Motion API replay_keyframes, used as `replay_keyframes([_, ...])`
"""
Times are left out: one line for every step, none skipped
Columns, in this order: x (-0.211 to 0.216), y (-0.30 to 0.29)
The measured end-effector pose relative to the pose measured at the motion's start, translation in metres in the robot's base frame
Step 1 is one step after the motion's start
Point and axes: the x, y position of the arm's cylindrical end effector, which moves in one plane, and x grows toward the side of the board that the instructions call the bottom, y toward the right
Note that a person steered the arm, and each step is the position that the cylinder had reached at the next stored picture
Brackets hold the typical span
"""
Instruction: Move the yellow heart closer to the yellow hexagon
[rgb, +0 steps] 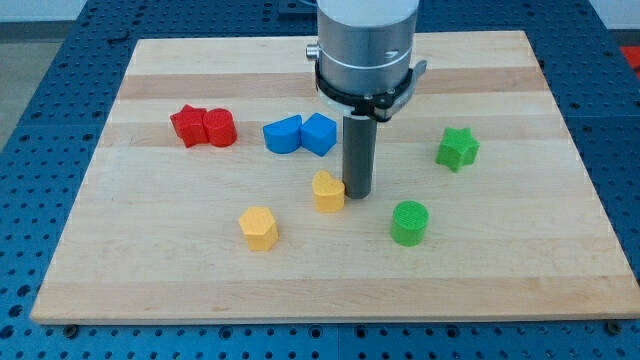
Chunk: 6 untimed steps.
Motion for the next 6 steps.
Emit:
replay_keyframes([-0.017,0.008])
replay_keyframes([-0.032,0.002])
replay_keyframes([-0.001,-0.010])
replay_keyframes([0.022,-0.022])
replay_keyframes([0.024,-0.035])
replay_keyframes([0.025,-0.050])
